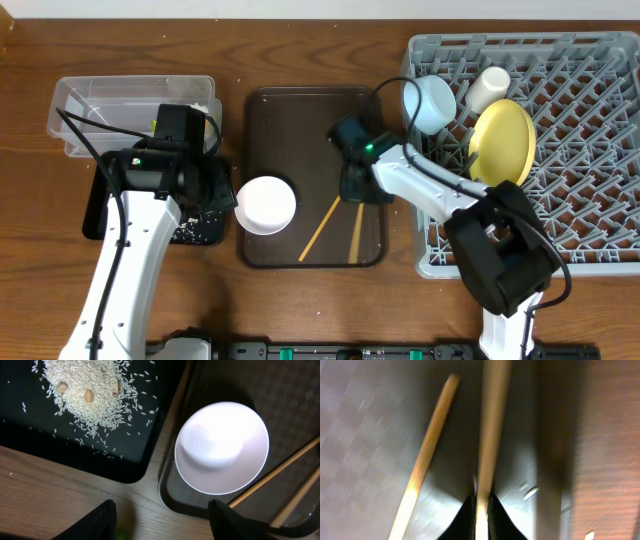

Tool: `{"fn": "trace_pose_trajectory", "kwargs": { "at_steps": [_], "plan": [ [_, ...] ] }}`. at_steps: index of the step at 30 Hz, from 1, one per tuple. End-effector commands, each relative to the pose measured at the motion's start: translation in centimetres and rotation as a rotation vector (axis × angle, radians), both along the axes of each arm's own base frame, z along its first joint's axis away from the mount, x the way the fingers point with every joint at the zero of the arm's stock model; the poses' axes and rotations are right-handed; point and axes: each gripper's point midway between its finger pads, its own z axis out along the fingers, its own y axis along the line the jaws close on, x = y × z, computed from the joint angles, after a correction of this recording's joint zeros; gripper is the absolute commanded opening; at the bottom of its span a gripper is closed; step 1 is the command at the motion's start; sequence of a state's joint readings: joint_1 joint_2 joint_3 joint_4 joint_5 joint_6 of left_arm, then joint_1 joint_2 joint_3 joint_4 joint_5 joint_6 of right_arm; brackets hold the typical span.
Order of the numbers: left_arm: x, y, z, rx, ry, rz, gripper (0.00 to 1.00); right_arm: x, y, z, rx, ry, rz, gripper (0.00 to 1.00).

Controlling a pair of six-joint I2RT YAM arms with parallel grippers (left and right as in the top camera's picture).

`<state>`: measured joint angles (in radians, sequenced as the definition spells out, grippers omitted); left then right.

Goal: Sort waste into correct bins and load items into the dishwasher rack
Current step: 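Carry the chopstick with the right gripper into the dish rack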

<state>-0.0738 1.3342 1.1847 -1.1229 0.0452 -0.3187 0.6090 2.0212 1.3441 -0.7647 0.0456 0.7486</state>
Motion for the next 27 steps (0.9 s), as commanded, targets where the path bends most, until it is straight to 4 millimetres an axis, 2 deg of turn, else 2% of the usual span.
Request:
{"fn": "trace_pose_trajectory", "kwargs": {
  "at_steps": [1,5,12,16,22,27],
  "plan": [
    [0.1,0.3,0.3,0.008,-0.004,0.022,0.61,0.3,-1.9,-1.6,-0.027,0.028,0.007,0.04],
    [0.1,0.3,0.3,0.008,-0.004,0.022,0.62,0.1,-1.4,-1.6,0.013,0.046,0.029,0.01],
    [0.1,0.3,0.3,0.008,-0.004,0.022,0.62,-1.2,0.1,-1.4,0.073,0.097,0.058,0.01],
    [0.1,0.3,0.2,0.008,-0.004,0.022,0.62,-1.3,0.5,-0.2,0.100,0.087,0.101,0.01],
    [0.1,0.3,0.3,0.008,-0.004,0.022,0.62,0.4,-0.3,6.4,0.159,-0.065,0.206,0.01],
    [0.1,0.3,0.3,0.008,-0.004,0.022,0.62,0.2,-1.8,12.3,0.165,-0.198,0.336,0.01]
  ]
}}
